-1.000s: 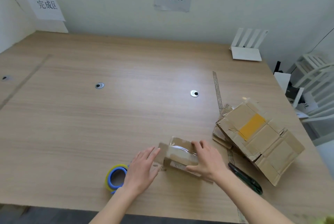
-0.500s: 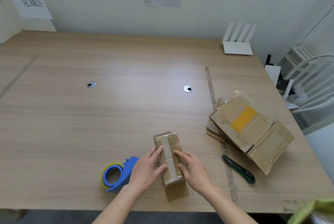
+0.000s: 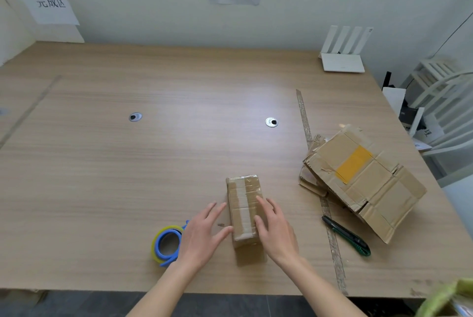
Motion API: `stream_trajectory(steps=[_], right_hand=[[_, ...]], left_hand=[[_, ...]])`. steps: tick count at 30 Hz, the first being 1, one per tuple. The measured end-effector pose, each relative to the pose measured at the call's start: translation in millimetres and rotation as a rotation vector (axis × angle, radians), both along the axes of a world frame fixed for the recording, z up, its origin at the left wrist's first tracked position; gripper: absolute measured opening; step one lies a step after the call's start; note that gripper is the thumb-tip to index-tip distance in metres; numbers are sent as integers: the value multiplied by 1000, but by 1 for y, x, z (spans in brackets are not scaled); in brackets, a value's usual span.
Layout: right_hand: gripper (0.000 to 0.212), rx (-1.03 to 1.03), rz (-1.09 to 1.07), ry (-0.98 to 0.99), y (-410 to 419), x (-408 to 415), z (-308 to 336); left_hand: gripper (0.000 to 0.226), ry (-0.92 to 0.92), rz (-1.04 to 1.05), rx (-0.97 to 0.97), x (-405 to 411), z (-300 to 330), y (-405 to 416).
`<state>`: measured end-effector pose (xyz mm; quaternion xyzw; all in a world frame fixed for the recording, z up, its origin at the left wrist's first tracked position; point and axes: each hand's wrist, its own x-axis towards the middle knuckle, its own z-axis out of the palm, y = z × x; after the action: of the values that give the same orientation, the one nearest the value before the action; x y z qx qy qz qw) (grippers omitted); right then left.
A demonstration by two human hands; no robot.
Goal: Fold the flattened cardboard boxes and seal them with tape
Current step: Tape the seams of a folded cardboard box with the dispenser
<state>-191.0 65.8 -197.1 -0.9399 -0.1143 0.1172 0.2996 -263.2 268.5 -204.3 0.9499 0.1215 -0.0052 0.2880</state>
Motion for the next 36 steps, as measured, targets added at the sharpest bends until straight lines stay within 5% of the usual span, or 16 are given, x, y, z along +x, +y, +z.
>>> stream_trajectory(steps=[6,11,17,26,36], right_hand=[[58,-65,89,-113,9,-5,-1],[57,-96,79,-164,14,-13,-3],[55,-98,226,-239,19,-7,14],[54,449,300,456,64,20,86],[27,664,281,562,60,27,144]], left_hand=[[81,88,259,220,-53,-33,37],[99,194,215,286,-69,-54,34],[71,168,283,92,-47,-10,39],[61,-24,108,80,-18,94,68],[62,-169,29,89,-2,156,71]])
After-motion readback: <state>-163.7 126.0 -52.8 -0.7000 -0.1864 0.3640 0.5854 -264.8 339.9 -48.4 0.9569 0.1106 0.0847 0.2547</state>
